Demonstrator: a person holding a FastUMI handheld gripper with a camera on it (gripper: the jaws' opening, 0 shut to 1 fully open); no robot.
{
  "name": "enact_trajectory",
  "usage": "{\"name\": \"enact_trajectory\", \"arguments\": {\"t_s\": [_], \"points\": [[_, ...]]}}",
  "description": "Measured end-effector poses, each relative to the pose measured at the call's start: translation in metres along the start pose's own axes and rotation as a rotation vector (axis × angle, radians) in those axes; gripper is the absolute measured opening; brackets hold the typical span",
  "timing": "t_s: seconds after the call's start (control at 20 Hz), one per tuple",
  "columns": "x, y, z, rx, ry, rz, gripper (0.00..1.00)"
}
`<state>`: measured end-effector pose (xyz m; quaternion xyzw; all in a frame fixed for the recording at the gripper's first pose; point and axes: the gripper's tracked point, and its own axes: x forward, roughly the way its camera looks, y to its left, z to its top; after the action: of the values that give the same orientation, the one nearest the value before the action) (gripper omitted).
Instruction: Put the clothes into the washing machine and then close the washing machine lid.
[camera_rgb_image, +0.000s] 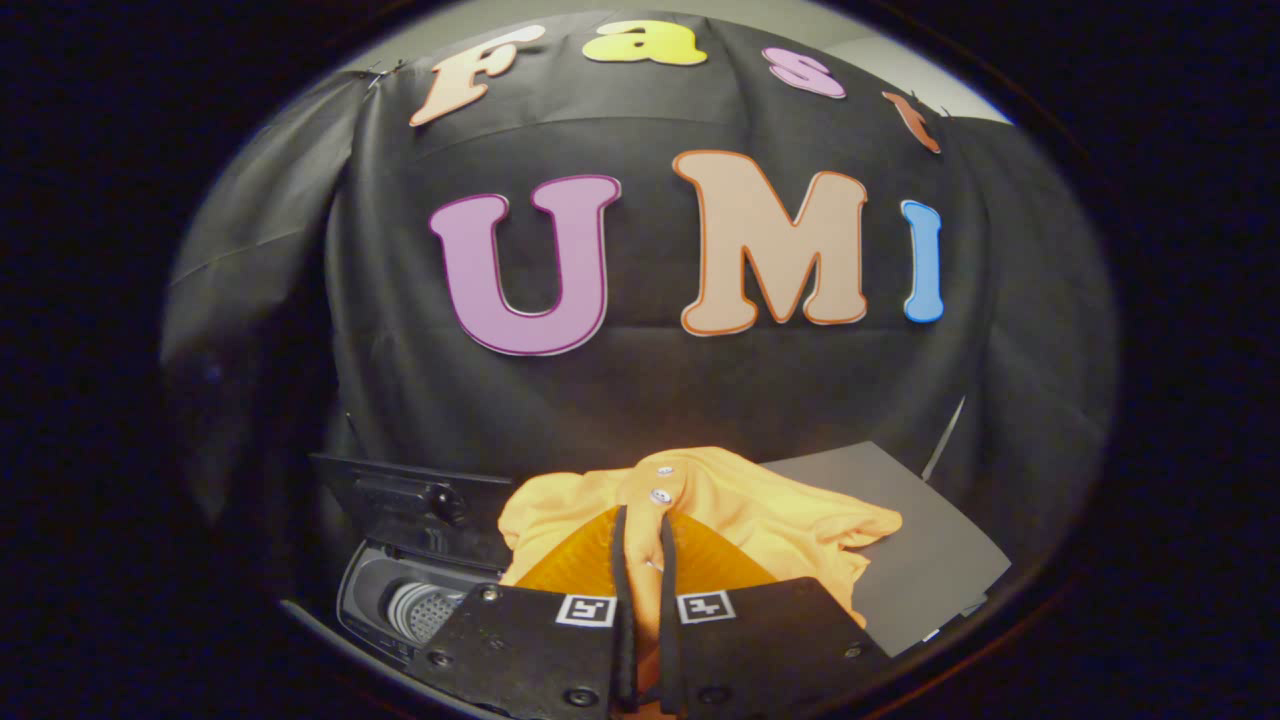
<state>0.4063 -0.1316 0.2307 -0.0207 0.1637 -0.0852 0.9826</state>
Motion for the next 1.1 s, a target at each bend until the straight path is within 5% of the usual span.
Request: {"name": "enact_trajectory", "arguments": {"t_s": [0.55,1.1], "points": [[-0.009,0.142,0.01,-0.036,0.018,0.201,0.08],[-0.009,0.226,-0.014,-0.04,0.042,0.321,0.08]]}}
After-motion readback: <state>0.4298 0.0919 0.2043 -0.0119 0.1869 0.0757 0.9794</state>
